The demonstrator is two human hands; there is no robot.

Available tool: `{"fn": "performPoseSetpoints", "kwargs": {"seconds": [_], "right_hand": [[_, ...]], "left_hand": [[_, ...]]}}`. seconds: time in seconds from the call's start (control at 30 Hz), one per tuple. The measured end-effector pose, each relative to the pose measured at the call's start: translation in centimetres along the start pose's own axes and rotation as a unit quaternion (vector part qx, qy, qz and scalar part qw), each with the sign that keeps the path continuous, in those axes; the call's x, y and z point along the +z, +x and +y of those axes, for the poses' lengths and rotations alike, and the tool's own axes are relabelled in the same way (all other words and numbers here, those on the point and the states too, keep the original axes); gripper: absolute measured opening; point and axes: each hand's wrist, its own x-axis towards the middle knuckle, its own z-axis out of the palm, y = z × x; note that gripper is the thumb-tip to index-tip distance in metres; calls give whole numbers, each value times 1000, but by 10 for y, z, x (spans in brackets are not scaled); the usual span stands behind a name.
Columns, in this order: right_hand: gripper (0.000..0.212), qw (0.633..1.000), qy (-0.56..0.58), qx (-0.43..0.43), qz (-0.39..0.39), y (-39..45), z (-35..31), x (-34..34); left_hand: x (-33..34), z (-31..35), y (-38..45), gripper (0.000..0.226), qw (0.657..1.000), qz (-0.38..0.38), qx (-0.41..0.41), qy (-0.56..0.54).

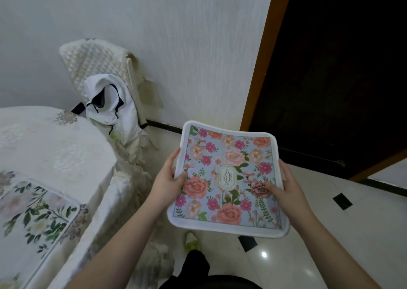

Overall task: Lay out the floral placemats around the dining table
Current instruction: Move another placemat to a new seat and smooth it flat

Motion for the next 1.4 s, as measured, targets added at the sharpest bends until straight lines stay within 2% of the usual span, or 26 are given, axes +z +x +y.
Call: {"fn": "performPoseSetpoints", "kwargs": {"seconds": [0.23,0.63,0.9,1.23,1.4], "right_hand": [[63,999,-17,-6,-41,79,-35,67],[66,993,-7,-28,-111,179,-88,168],[67,980,-40,-61,-187,269,-107,183],[66,957,-50,-65,-280,415,-155,166],[68,942,-68,-80,-318,461,-174,171]], "left_hand": [[-58,-17,69,68,999,40,10,-8],[-139,-38,145,68,991,121,-39,-27],[-138,-33,187,68,979,191,-66,-14],[-111,21,272,71,952,262,-104,-119],[-107,41,296,71,943,293,-106,-119]]}}
